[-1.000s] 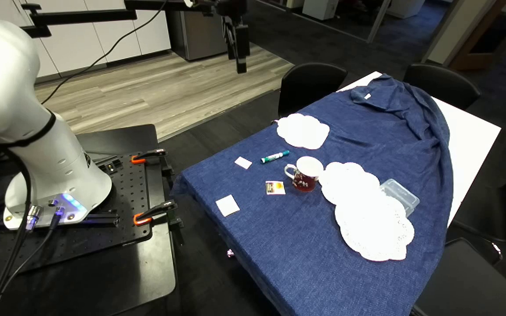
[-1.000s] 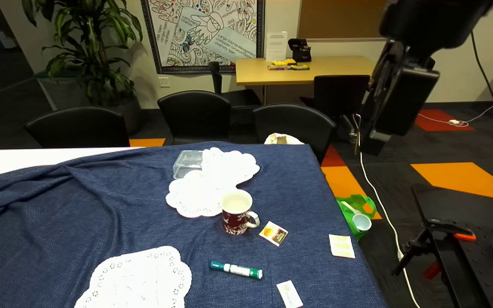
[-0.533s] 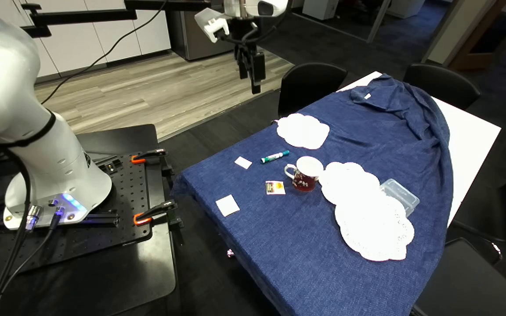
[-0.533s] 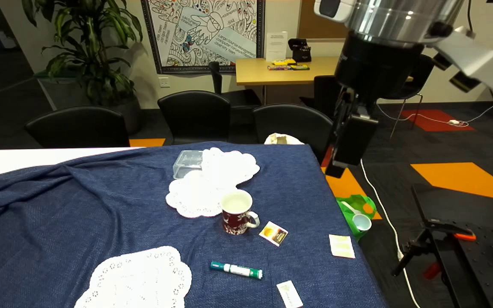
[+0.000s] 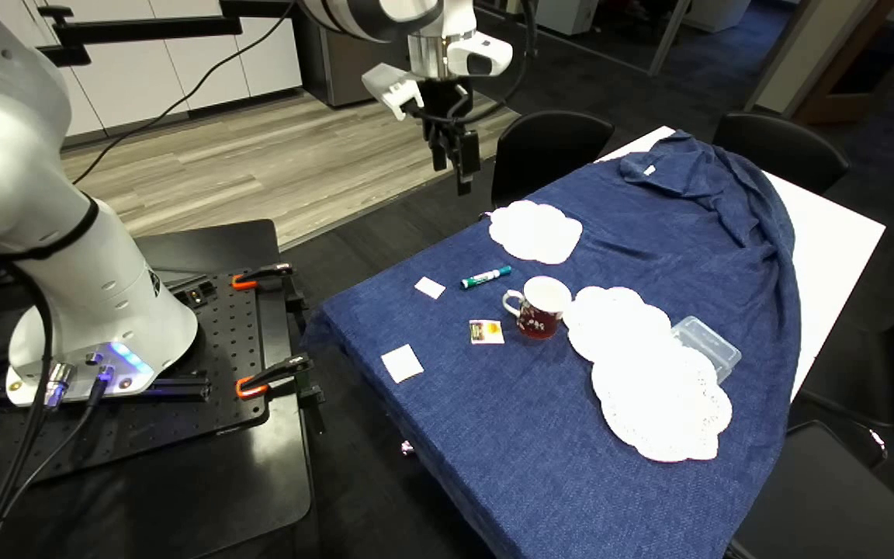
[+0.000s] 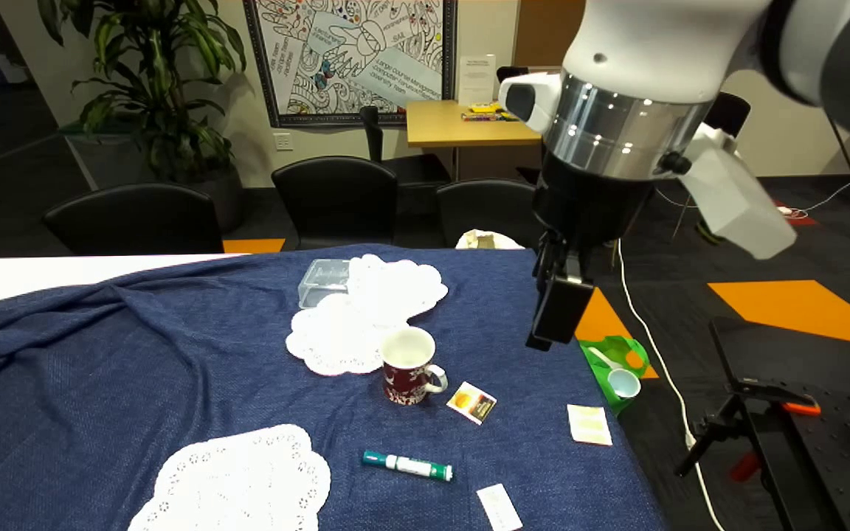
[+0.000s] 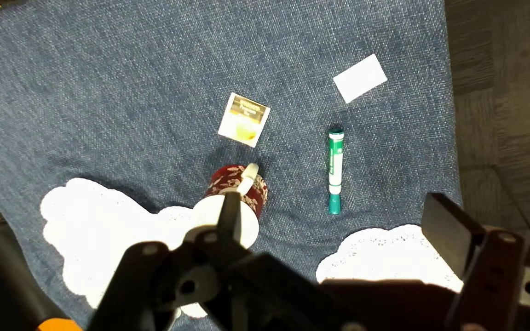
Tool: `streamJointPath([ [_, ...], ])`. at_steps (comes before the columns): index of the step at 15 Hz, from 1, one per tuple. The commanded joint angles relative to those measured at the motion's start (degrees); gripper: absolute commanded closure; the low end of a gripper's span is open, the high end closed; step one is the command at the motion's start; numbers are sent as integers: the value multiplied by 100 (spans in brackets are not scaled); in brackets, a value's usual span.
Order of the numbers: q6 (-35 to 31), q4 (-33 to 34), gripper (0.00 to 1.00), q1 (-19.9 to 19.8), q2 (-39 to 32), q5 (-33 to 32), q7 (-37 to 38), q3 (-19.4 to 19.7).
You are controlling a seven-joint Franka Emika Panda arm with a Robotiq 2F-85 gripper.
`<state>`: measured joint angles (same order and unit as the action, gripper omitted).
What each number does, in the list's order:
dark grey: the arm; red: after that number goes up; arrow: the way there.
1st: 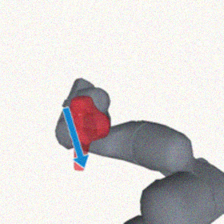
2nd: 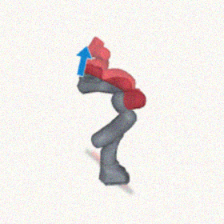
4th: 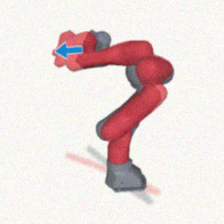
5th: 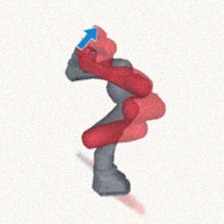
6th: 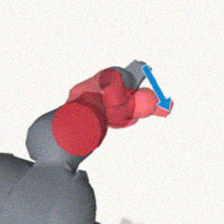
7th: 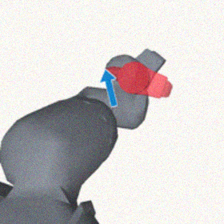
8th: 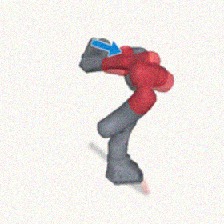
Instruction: Pick up the marker from the table and put it inside the maroon mug
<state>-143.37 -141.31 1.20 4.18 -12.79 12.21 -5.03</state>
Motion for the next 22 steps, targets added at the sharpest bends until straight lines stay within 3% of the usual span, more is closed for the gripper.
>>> streamJointPath([
  [1,-356,384,0,77,-731,-230,448,-16],
  [9,-565,1239,0,457,-2073,25,498,187],
  [16,-421,1964,0,491,-3026,462,147,215],
  [18,-525,1752,0,553,-2887,446,192,292],
  [22,-527,1939,0,560,-3140,492,174,297],
])
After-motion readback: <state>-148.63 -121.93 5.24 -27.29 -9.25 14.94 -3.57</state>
